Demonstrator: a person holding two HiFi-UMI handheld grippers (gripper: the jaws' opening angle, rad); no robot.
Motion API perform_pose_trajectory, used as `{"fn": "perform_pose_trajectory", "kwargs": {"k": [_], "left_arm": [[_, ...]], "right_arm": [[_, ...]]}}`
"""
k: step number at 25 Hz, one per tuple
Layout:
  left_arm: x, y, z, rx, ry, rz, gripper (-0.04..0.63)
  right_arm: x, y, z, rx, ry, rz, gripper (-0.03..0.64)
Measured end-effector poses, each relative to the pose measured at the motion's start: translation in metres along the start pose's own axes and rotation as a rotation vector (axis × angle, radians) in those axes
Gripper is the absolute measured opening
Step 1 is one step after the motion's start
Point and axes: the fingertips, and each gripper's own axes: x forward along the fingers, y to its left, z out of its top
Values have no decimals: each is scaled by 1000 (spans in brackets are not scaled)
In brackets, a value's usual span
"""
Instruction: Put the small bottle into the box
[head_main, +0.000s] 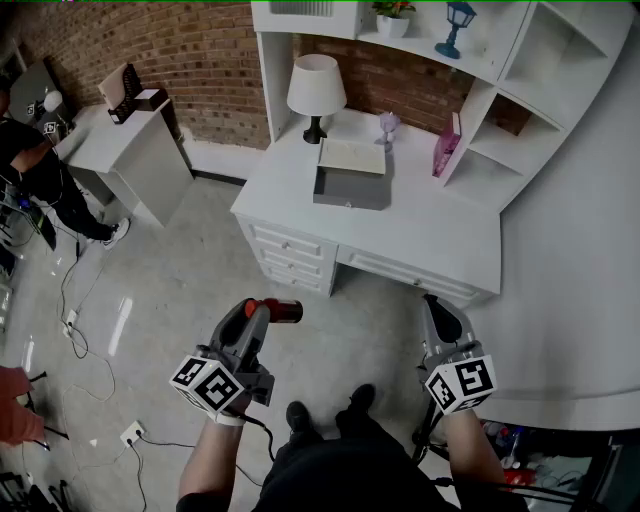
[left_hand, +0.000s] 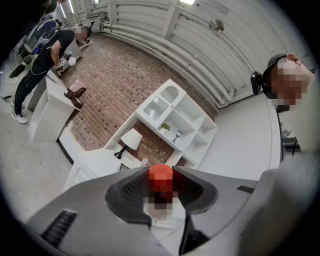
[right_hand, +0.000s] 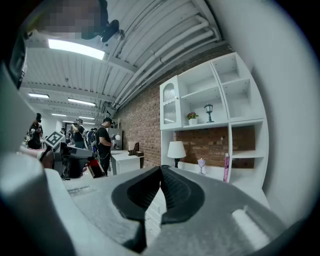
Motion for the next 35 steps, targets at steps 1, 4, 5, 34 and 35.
{"fn": "perform_pose_trajectory", "kwargs": {"k": [1,4,5,34,35], "left_arm": [[-8,9,4,-1,-9,0,140],[-31,31,15,-11,-33,-4,141],[-37,34,17,-16,-37,-7,141],[-46,39,47,-162,-81,-44,141],[-40,38,48,-164,-87,-38,141]], "right_arm": [[2,8,1,-8,-5,-4,0],[6,31,6,-20,-21,-13,0],[5,38,8,-20,-25,-16,0],[-5,40,29,54,-127,-94,81],[1,33,28,62,-132,-85,81]]}}
